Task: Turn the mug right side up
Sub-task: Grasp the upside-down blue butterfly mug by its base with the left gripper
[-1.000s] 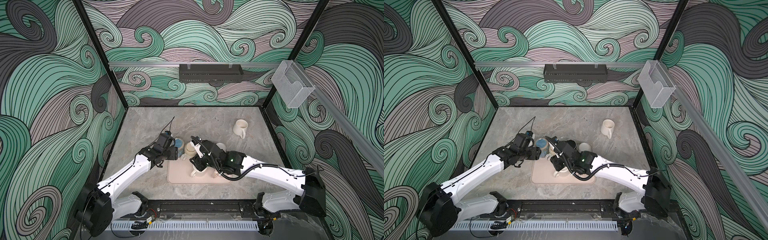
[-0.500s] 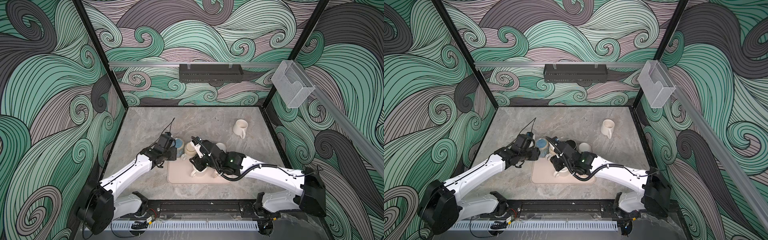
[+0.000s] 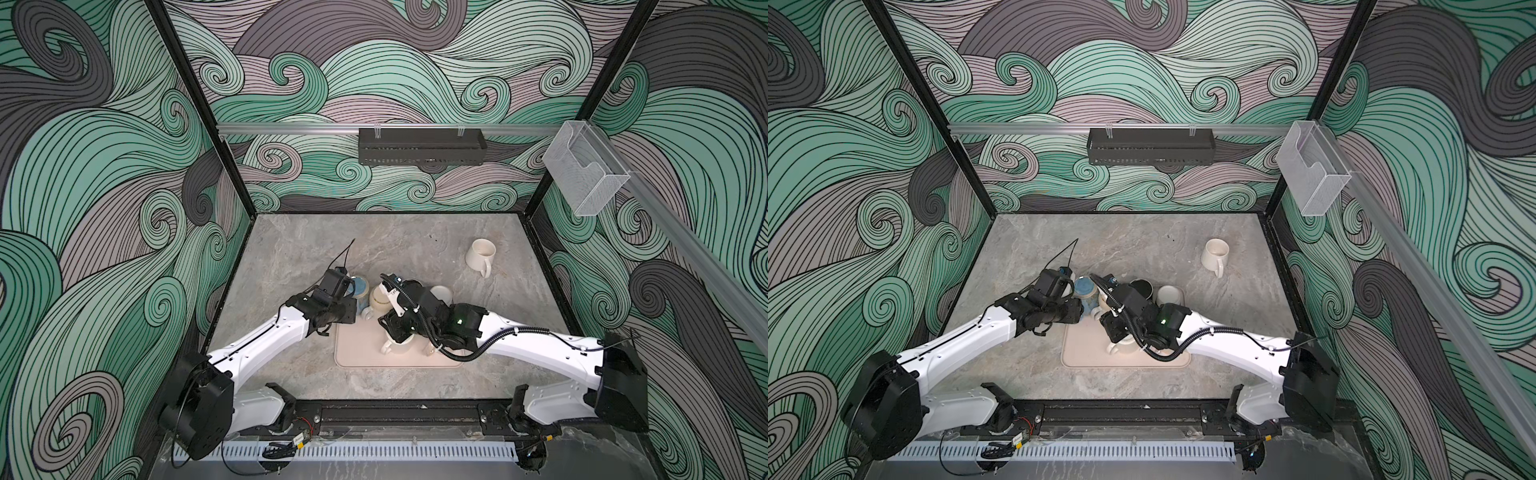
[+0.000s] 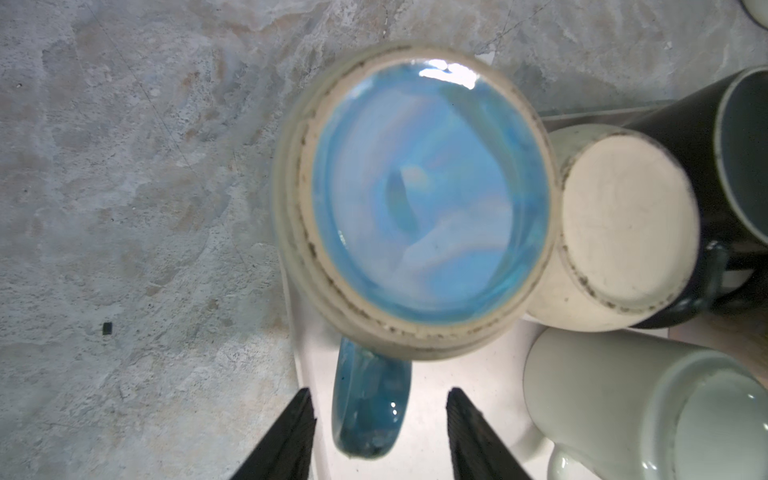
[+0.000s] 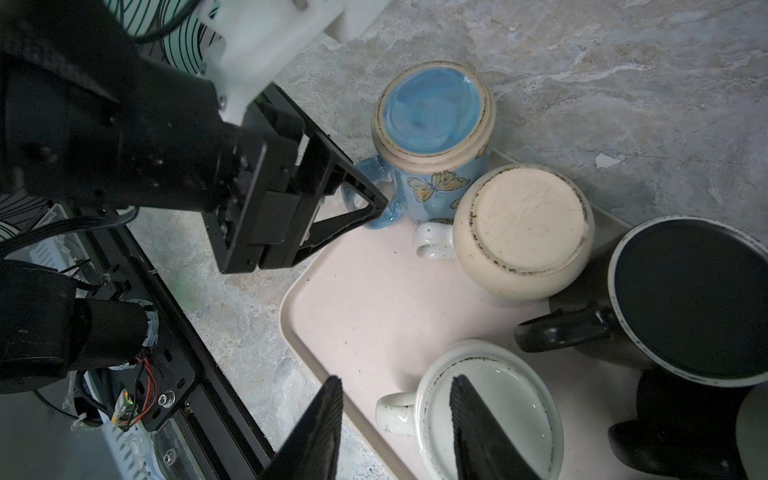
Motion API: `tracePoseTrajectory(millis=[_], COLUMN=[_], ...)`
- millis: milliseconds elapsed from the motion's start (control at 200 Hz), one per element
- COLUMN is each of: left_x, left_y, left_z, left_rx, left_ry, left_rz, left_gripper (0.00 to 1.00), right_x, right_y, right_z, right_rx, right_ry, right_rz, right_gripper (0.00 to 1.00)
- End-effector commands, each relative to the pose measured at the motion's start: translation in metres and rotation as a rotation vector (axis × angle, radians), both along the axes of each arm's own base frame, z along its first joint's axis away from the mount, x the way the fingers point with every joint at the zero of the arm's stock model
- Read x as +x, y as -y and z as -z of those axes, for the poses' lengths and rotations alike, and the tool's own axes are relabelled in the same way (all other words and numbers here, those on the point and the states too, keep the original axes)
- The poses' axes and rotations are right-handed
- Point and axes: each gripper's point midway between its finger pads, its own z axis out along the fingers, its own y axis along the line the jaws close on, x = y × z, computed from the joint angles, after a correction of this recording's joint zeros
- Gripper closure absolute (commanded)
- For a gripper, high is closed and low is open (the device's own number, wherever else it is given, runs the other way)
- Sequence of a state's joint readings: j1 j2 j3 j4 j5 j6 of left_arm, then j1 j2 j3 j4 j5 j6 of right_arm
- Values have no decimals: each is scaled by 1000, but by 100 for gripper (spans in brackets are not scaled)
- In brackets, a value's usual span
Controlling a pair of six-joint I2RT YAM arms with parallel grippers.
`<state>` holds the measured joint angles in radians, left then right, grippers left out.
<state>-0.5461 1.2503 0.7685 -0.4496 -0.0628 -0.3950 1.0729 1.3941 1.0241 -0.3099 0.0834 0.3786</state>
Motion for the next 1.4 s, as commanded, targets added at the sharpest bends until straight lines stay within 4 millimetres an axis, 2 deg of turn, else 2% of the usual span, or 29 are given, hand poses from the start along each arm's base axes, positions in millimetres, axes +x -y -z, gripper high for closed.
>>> tracePoseTrajectory(millis=[0,250,440,460,515,981,1151,1271,1296,1331,1396], left_x=[11,21,29,29,31,37,40,42,42,43,44], left_y=[5,8,1,0,0,-1,-9,-11,-9,-6,-3], left_z=[-8,-4,-3,5,7,6,1,-7,-10,-13,-19], left_rx=[26,70,147,165,173,182,231,244,236,222,200], left_ry=[25,16,-11,-35,-42,-28,-10,16,24,35,55], left_rz=[23,39,13,12,11,-24,-47,-43,-37,-28,-20], left_gripper=[47,51,56,56,57,69,73,80,87,100,100], right_x=[4,6,6,6,6,4,5,4,5,4,4], right_y=[1,0,0,0,0,-1,-2,-3,-3,-3,-4], right_z=[0,2,4,4,4,6,4,4,4,3,0], right_rx=[0,-2,-2,-2,-1,15,24,25,27,29,36], right_ry=[5,1,-6,-6,-8,-19,-16,-17,-14,-15,-12], right_rz=[26,33,37,36,36,33,32,28,28,26,23], right_gripper=[56,56,56,57,57,58,59,60,60,61,61])
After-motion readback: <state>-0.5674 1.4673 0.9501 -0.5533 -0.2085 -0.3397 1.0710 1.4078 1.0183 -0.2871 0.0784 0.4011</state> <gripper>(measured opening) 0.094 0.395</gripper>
